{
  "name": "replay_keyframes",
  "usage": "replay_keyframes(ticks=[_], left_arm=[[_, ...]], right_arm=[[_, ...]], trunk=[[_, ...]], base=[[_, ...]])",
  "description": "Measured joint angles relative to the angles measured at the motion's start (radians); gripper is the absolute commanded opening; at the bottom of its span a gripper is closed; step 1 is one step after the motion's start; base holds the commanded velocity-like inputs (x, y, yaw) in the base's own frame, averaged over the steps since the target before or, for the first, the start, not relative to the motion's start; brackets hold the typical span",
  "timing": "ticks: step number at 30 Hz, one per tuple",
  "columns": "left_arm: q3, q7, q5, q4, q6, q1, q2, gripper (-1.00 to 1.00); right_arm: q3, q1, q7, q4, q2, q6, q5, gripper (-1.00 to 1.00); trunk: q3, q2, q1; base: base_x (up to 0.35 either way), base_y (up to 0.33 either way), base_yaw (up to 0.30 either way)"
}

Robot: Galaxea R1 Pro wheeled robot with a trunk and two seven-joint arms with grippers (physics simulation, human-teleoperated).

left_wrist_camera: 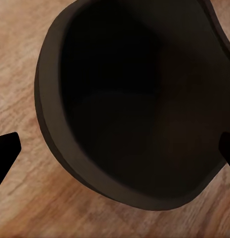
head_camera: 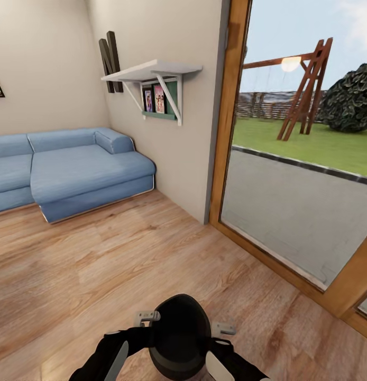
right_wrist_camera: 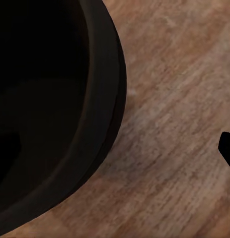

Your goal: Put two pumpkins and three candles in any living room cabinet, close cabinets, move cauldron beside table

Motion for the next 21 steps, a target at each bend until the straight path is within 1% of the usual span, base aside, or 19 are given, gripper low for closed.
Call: replay_keyframes(ticks=[7, 10, 15, 17, 20, 21], left_arm=[[0.0, 0.0, -0.001, 0.007, -0.001, 0.0, -0.001, 1.0], [0.0, 0.0, -0.001, 0.008, -0.001, 0.0, -0.002, 1.0], [0.0, 0.0, -0.001, 0.008, -0.001, 0.0, -0.002, 1.0], [0.0, 0.0, -0.001, 0.008, -0.001, 0.0, -0.001, 1.0], [0.0, 0.0, -0.001, 0.008, -0.002, 0.0, -0.001, 1.0], [0.0, 0.0, -0.001, 0.008, -0.002, 0.0, -0.001, 1.0]], right_arm=[[0.0, 0.0, 0.004, 0.002, 0.0, -0.005, 0.001, 1.0], [0.001, 0.0, 0.004, 0.002, 0.001, -0.016, 0.001, 1.0], [0.002, 0.0, 0.004, 0.002, 0.001, -0.033, 0.0, 1.0], [0.002, 0.0, 0.005, 0.002, 0.001, -0.036, 0.0, 1.0], [0.003, 0.0, 0.006, 0.002, 0.001, -0.038, 0.0, 1.0], [0.005, 0.0, 0.007, 0.001, 0.002, -0.039, 0.0, 1.0]], trunk=[[-0.022, -0.049, 0.027], [-0.022, -0.049, 0.027], [-0.038, -0.084, 0.046], [-0.038, -0.084, 0.046], [-0.047, -0.105, 0.057], [-0.047, -0.105, 0.058]], base=[[0.0, 0.0, 0.0], [0.0, 0.0, 0.0], [0.0, 0.0, 0.0], [0.0, 0.0, 0.0], [0.0, 0.0, 0.0], [0.0, 0.0, 0.0]])
